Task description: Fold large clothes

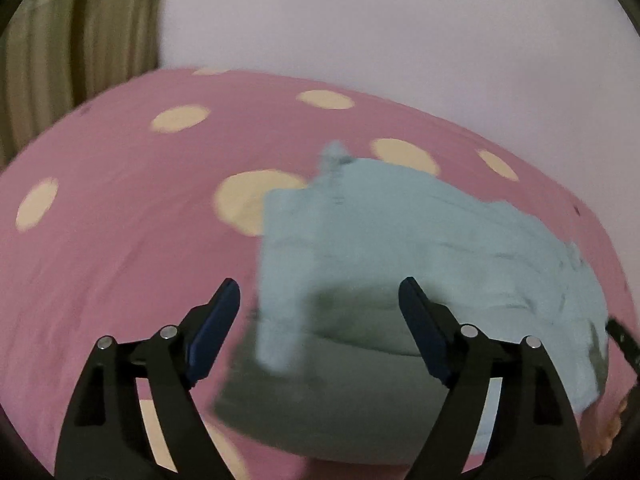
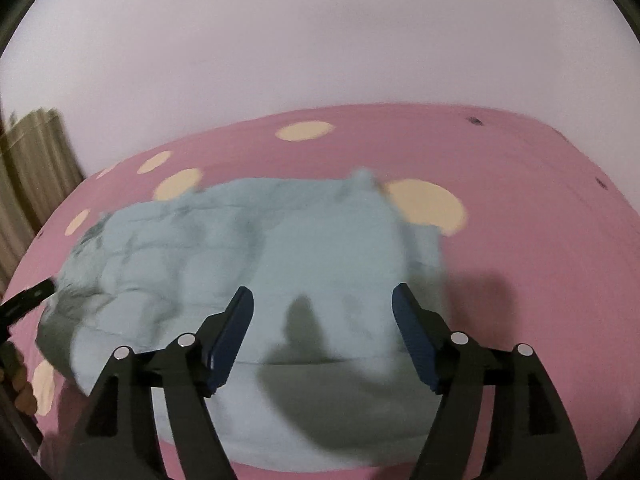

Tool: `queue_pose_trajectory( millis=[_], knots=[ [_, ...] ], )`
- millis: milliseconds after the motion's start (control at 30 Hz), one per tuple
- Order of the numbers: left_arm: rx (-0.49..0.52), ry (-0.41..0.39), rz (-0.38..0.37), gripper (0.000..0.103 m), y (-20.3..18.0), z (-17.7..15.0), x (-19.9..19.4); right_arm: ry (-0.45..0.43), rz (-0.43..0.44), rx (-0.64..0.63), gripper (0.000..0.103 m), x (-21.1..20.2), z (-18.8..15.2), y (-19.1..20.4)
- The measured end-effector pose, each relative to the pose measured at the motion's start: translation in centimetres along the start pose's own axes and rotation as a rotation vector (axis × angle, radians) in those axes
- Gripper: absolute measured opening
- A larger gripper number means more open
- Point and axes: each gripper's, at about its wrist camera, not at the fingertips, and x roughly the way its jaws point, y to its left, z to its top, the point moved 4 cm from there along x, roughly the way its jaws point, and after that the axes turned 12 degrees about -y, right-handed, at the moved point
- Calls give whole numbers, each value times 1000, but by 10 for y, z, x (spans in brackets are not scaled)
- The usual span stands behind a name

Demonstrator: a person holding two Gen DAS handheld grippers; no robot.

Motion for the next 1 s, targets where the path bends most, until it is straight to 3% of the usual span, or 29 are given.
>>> queue_pose_trajectory(
  millis=[67, 200, 300, 433, 467, 533, 567, 633, 700, 800, 1000],
  knots=[
    [-80, 41, 1, 82, 24, -4, 7, 34, -14, 54, 71, 7, -2, -23],
    [-207, 151, -66, 83, 46, -17, 28, 107, 3, 158, 72, 24, -15, -57],
    [-241, 187, -141, 84, 43, -23, 35, 169, 43, 213, 76, 41, -27, -64],
    [-228, 203, -212, 82, 29, -26, 43, 183, 68, 261, 77, 54, -35, -61],
    [-225, 202, -208, 79, 28, -26, 44, 180, 67, 258, 76, 53, -35, -59],
    [-218, 197, -208, 58, 24, -26, 45, 183, 93, 254, 53, 54, -37, -54],
    [-227, 204, -231, 51, 21, -27, 47, 193, 109, 264, 50, 55, -38, -53],
    [-246, 209, -250, 33, 20, -26, 49, 199, 132, 282, 34, 57, -40, -48],
    [-219, 191, -264, 21, 16, -23, 44, 203, 161, 321, 27, 57, -40, -45],
    [-212, 174, -275, 14, 18, -18, 33, 196, 178, 341, 20, 52, -40, -40],
    [-204, 155, -253, 12, 36, -13, 8, 188, 214, 315, 17, 33, -42, -17]
  ],
)
